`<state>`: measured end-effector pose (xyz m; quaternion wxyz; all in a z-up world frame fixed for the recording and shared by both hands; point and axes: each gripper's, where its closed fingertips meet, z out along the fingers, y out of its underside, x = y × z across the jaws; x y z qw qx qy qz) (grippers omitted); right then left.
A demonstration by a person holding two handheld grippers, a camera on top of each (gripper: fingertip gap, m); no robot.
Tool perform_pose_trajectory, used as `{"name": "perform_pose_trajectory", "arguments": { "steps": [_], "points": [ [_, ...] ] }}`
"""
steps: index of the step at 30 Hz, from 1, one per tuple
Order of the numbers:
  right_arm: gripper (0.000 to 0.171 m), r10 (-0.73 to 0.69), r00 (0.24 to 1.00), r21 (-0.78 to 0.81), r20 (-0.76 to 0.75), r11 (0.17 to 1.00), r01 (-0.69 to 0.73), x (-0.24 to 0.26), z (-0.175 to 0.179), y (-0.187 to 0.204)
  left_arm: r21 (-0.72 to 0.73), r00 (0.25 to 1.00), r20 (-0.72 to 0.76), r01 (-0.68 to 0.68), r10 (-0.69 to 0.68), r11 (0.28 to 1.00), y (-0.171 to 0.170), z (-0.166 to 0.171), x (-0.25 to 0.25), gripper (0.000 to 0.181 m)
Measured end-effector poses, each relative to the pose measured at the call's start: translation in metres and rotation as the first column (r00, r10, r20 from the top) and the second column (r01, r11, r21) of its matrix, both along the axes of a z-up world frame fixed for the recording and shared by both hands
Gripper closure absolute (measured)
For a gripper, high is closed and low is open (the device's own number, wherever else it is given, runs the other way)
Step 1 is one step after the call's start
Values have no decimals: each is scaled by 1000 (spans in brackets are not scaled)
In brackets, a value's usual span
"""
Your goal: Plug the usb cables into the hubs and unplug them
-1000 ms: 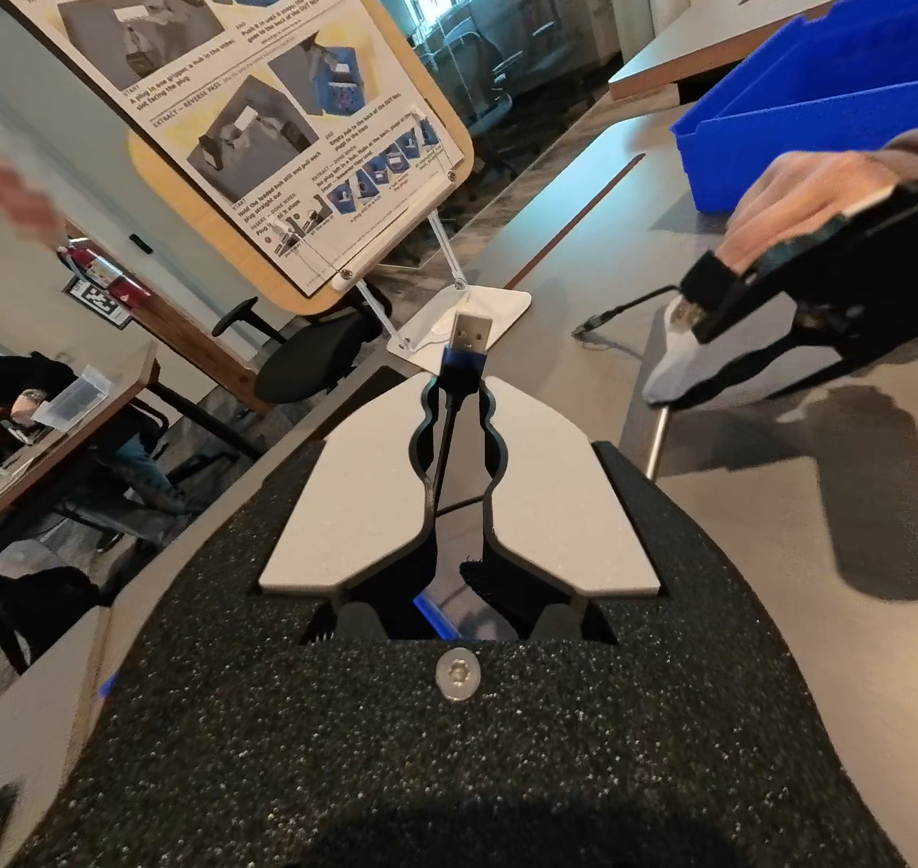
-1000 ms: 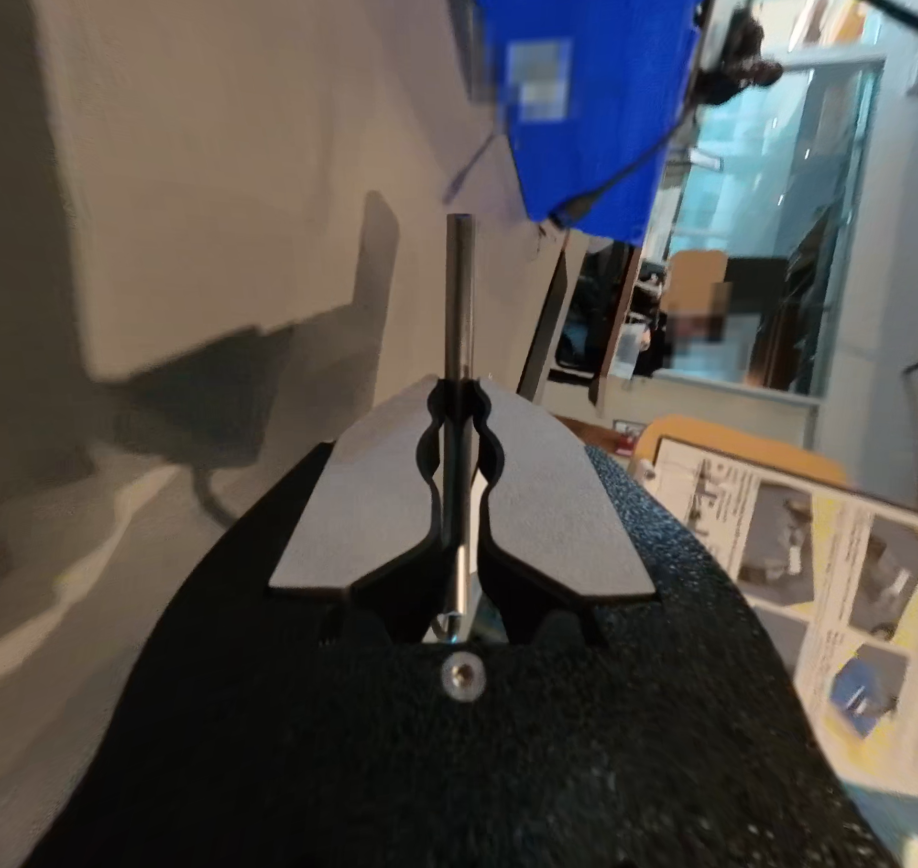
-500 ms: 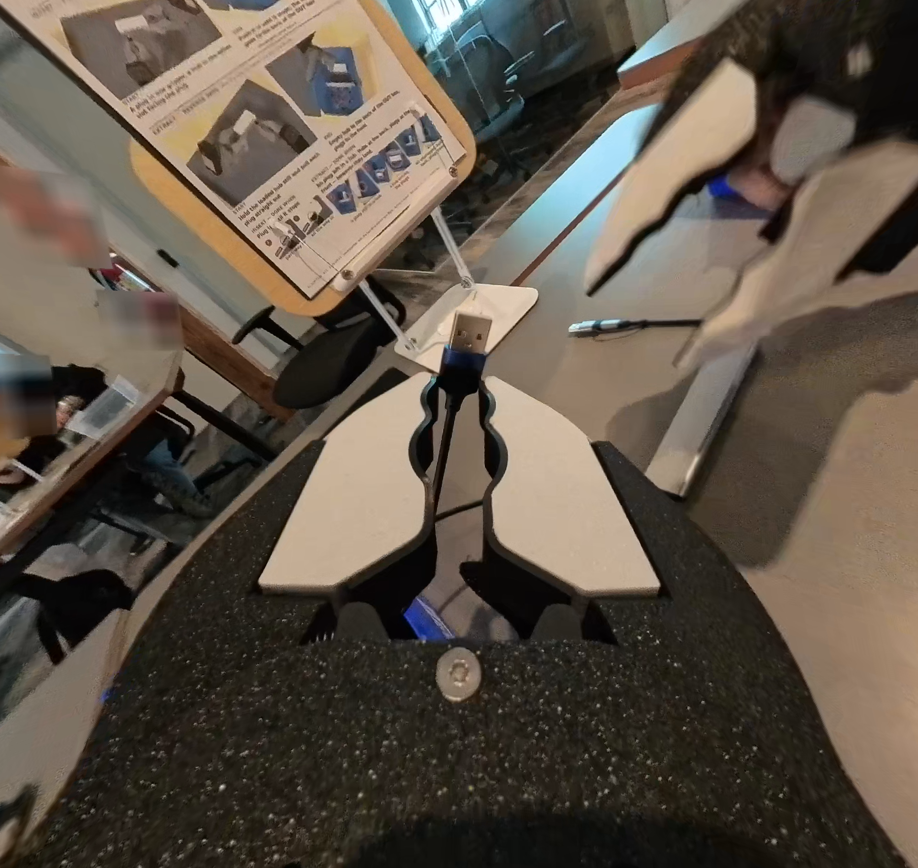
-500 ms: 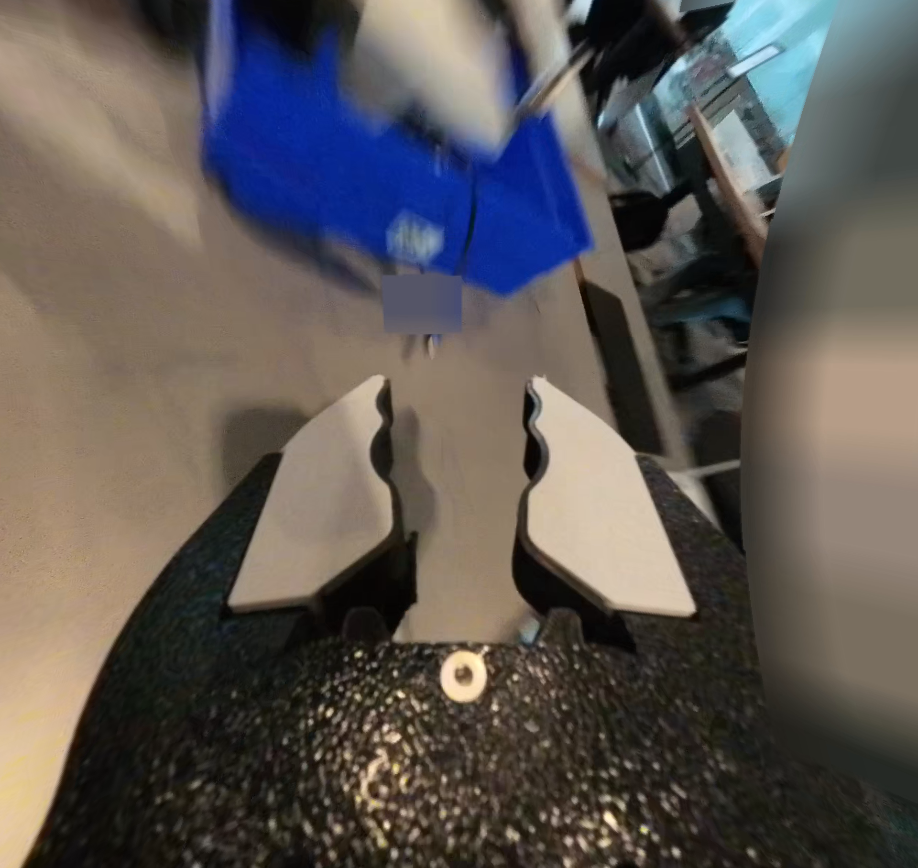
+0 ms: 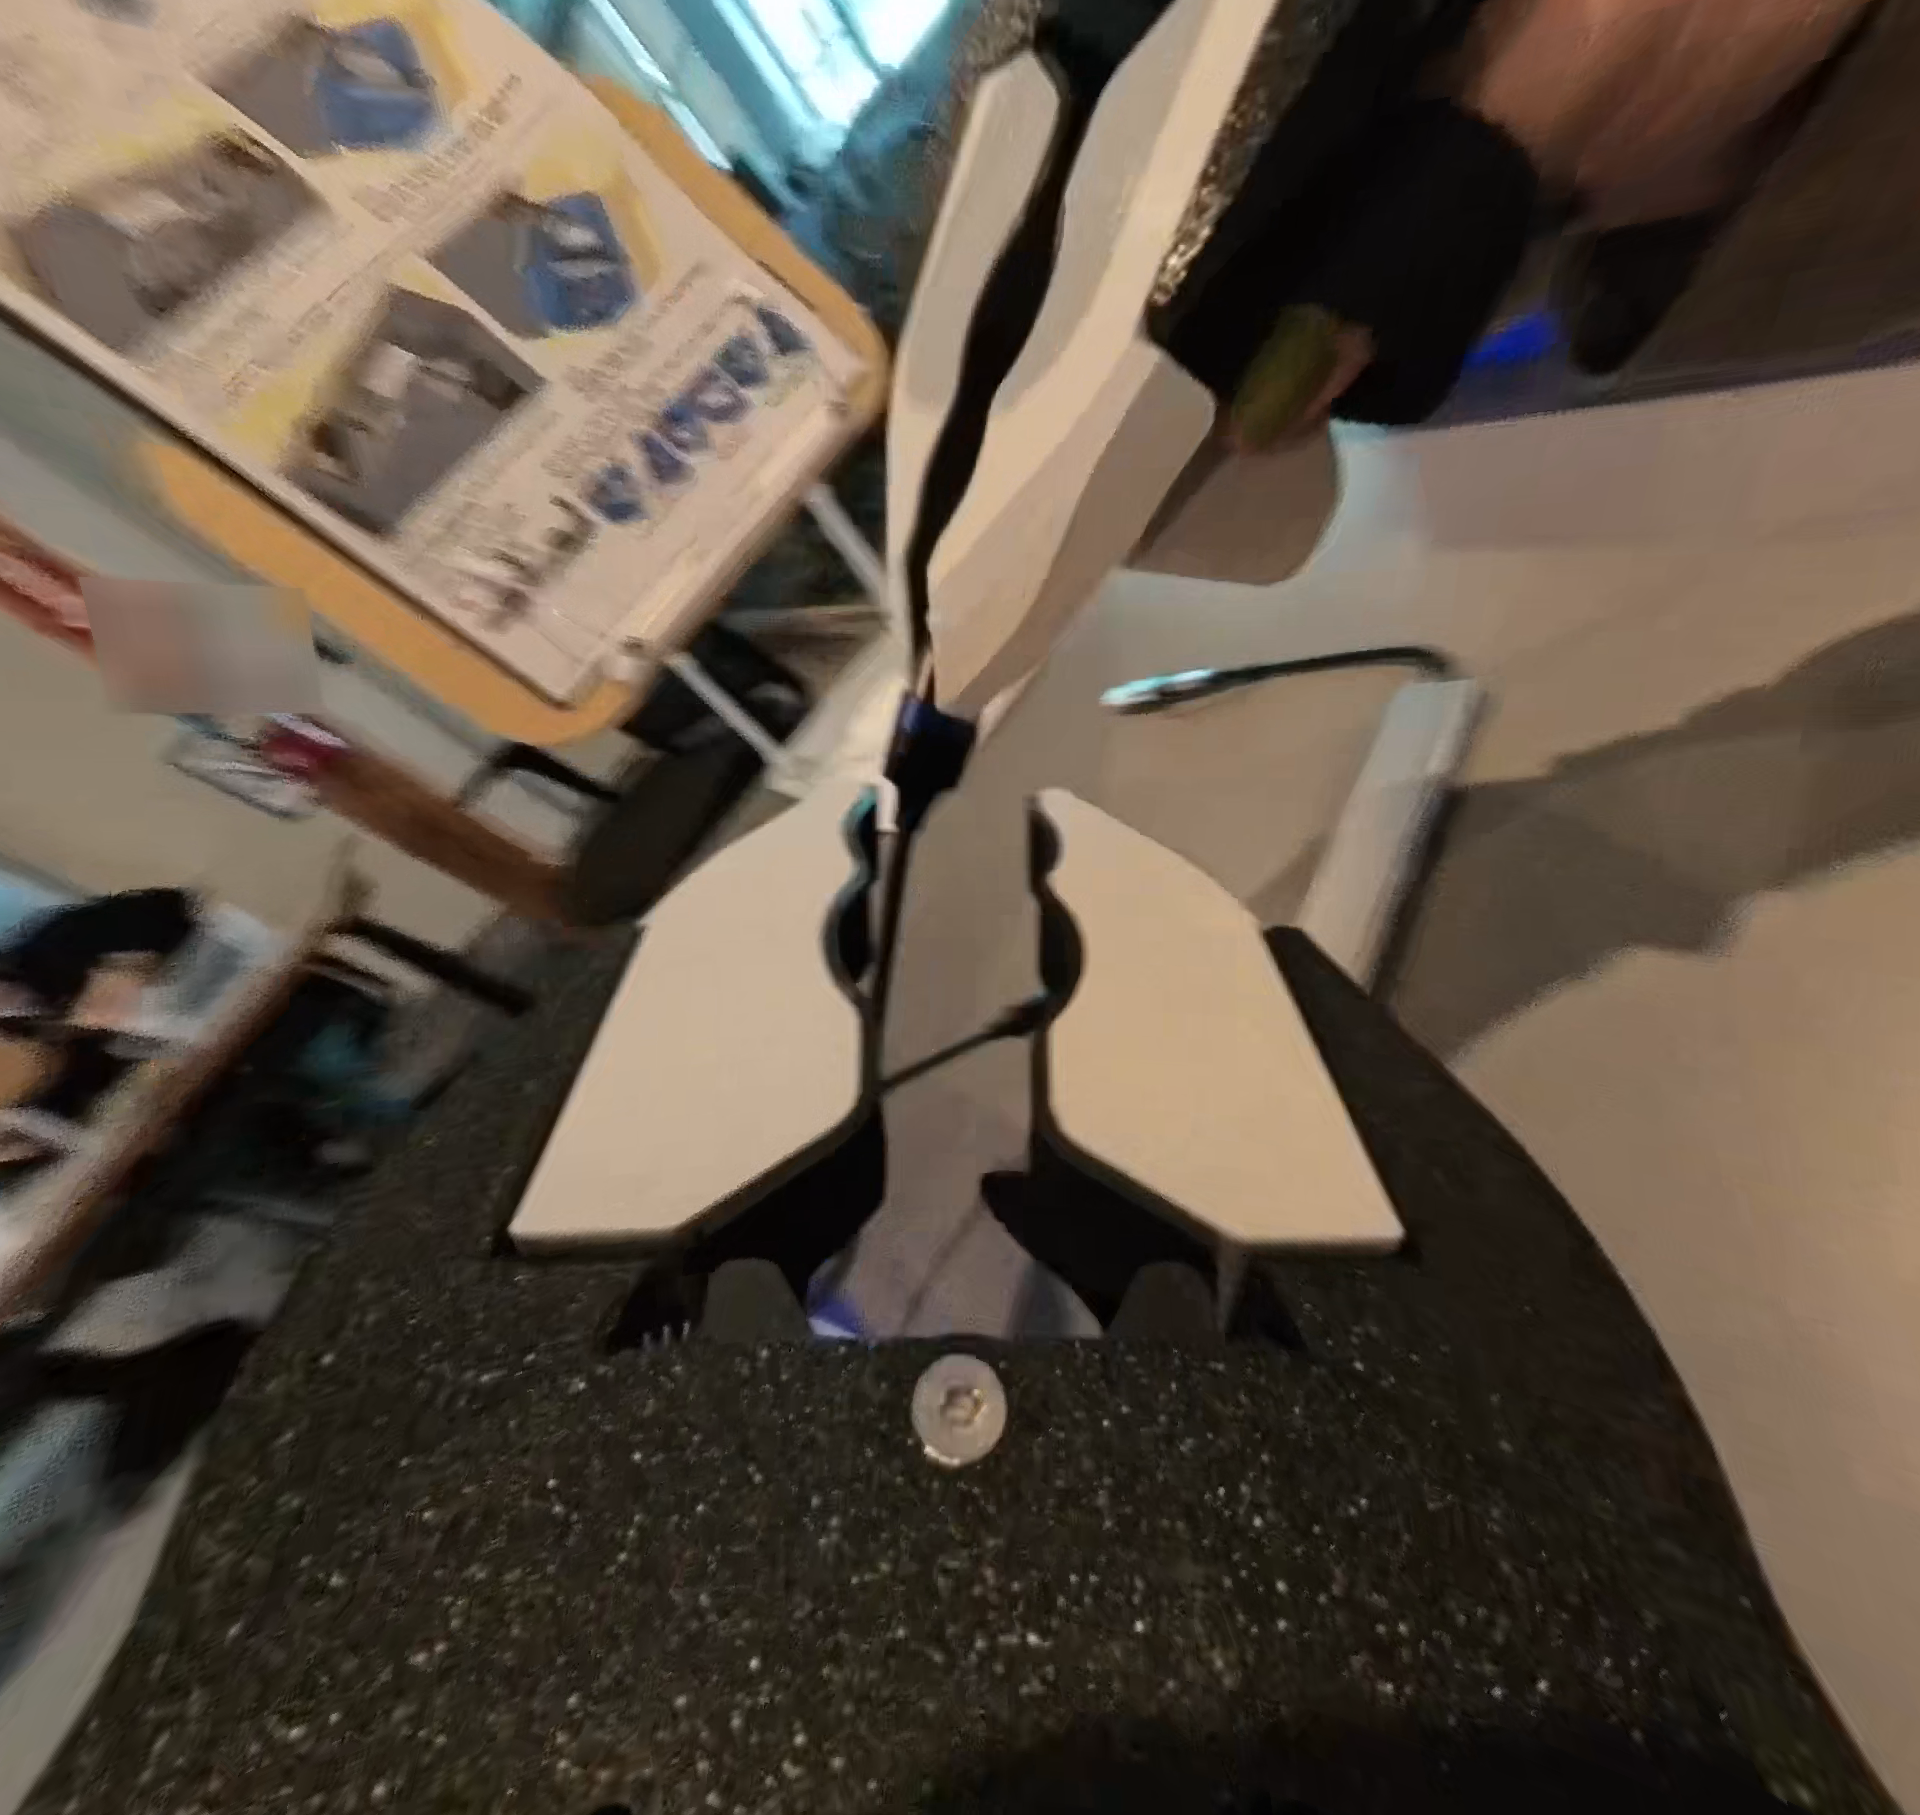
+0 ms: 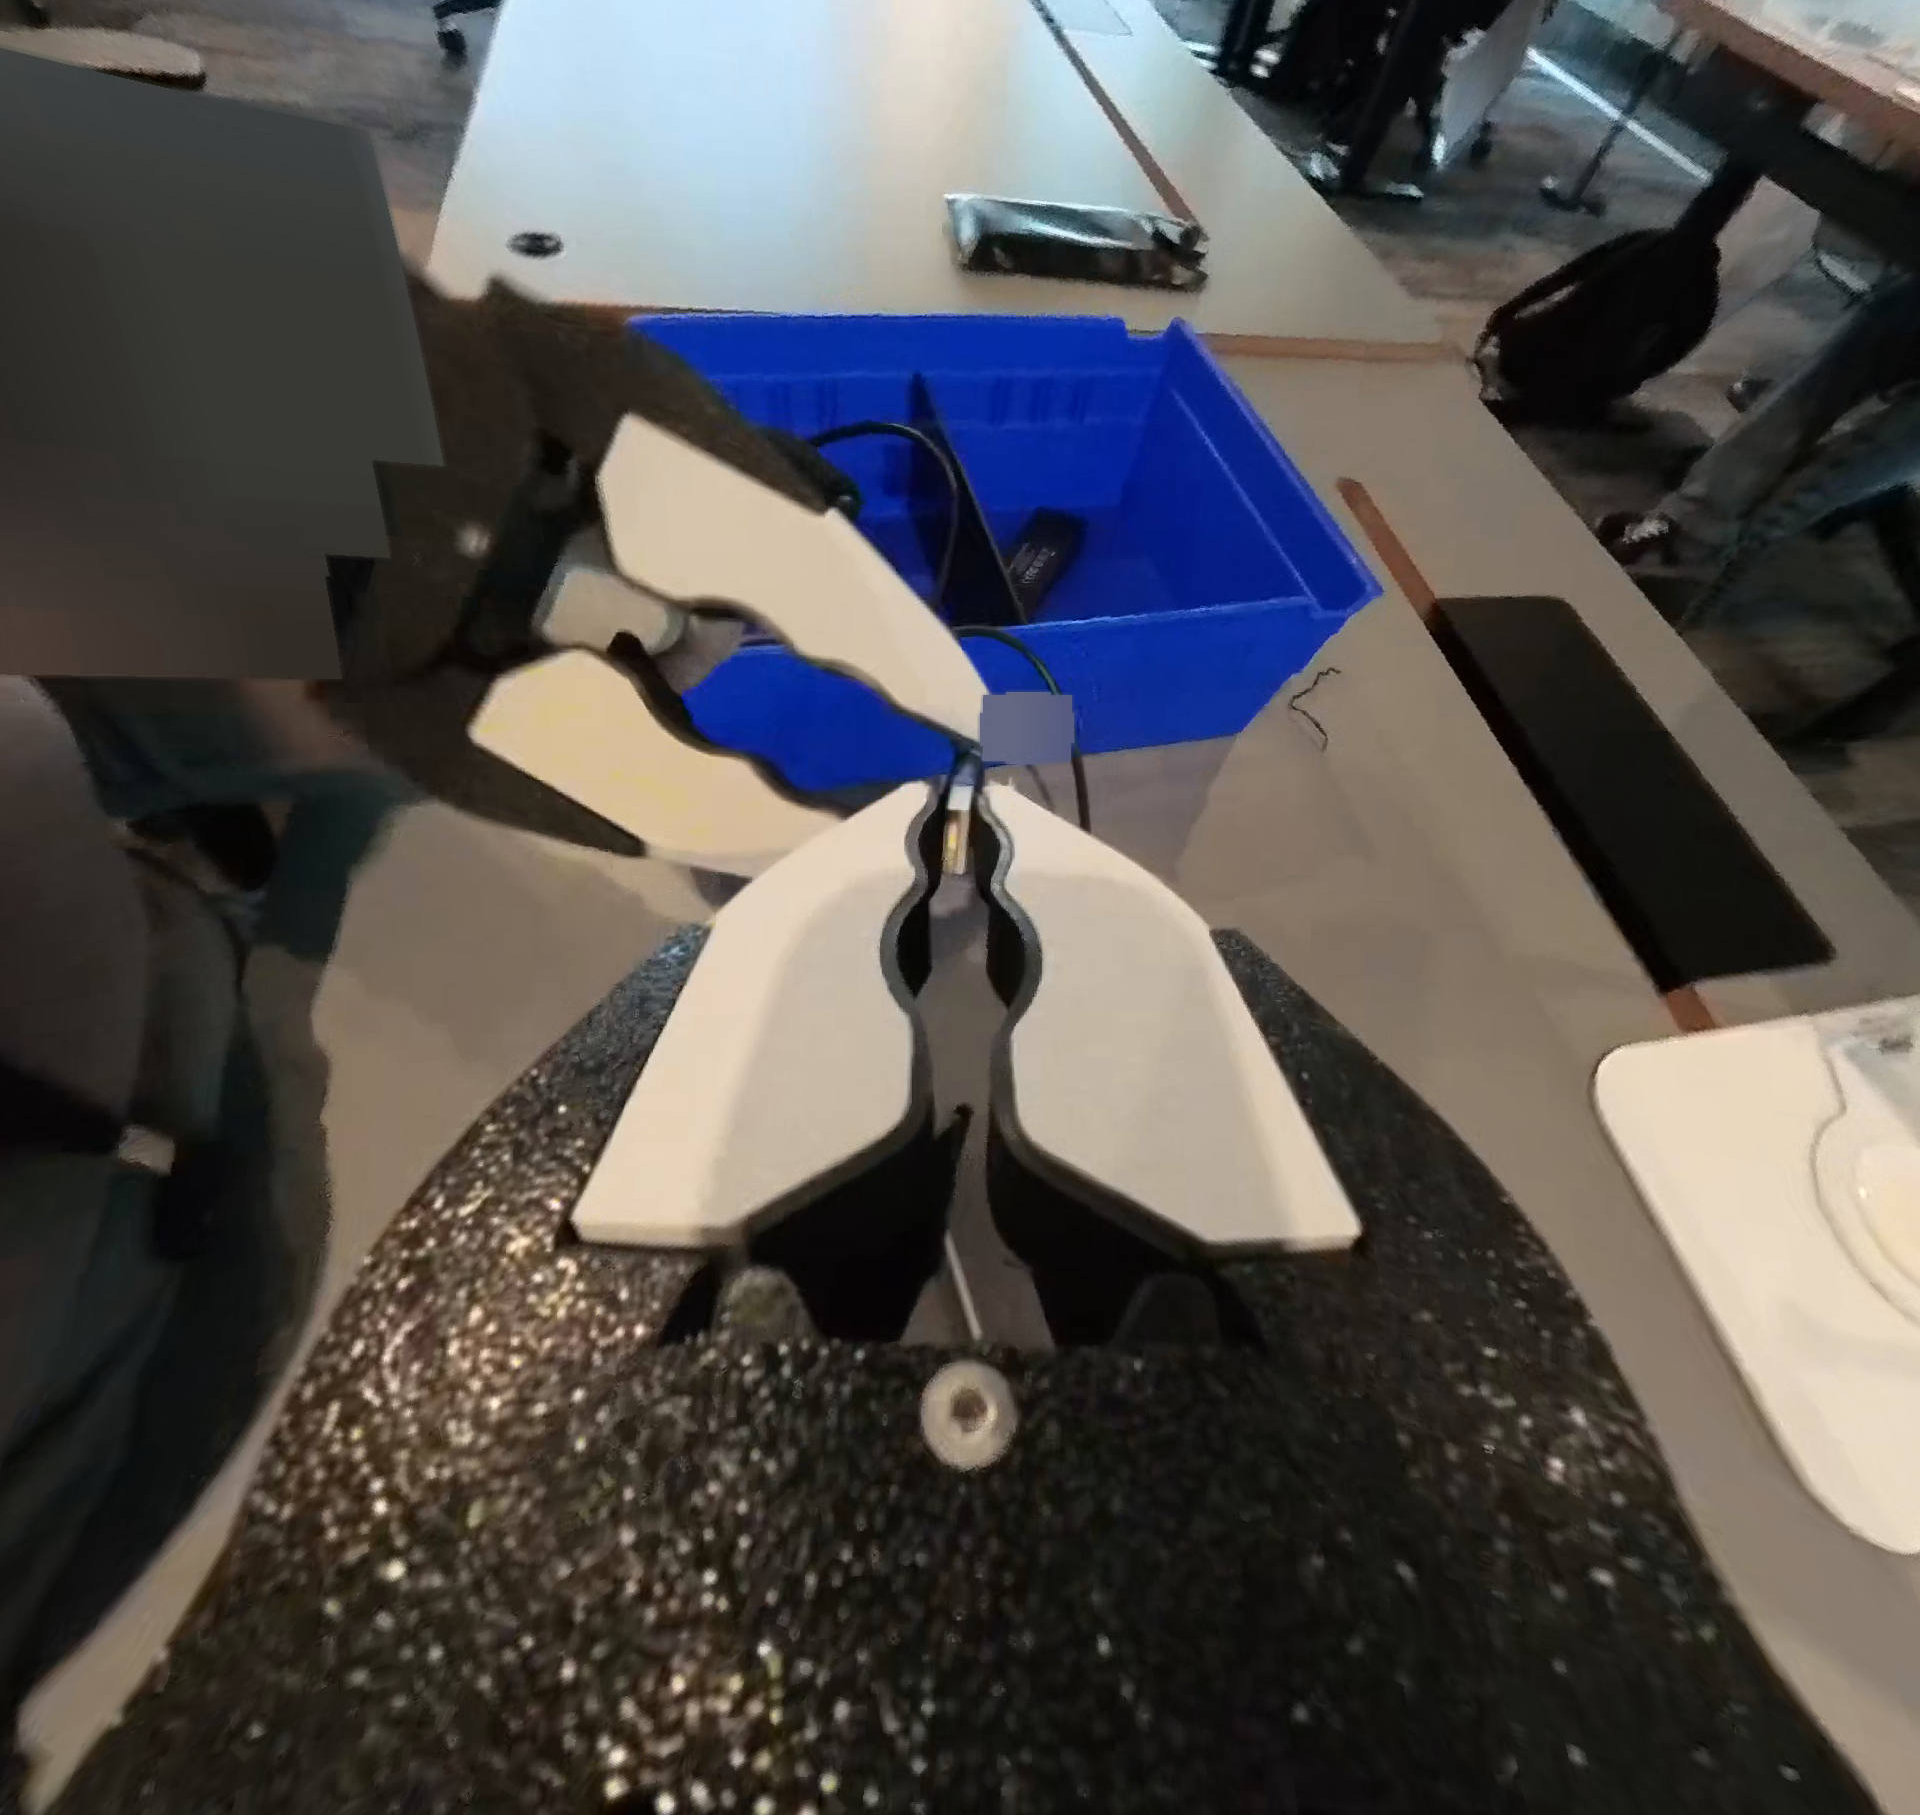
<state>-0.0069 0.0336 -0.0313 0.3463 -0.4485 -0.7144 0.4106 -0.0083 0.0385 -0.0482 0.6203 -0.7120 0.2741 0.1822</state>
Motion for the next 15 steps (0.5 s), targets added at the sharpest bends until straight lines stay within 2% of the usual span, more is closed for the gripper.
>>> {"name": "perform_pose_trajectory", "arguments": {
  "steps": [2,4,7,11,15],
  "points": [
    [167,110,993,66,-39,992,-107,9,6,-2,-79,981,162,117,-103,990,-6,0,11,135],
    [167,284,954,141,-100,953,-269,24,15,-14,-76,915,311,293,-256,953,-17,10,26,117],
    [167,438,885,187,-159,893,-408,42,29,-28,-39,821,410,451,-397,892,-31,23,39,136],
    [167,501,838,210,-214,862,-462,50,41,-35,5,806,362,501,-468,866,-38,29,51,161],
    [167,546,803,195,-240,837,-511,56,42,-42,37,803,335,511,-492,859,-41,32,56,169]
  ]
}}
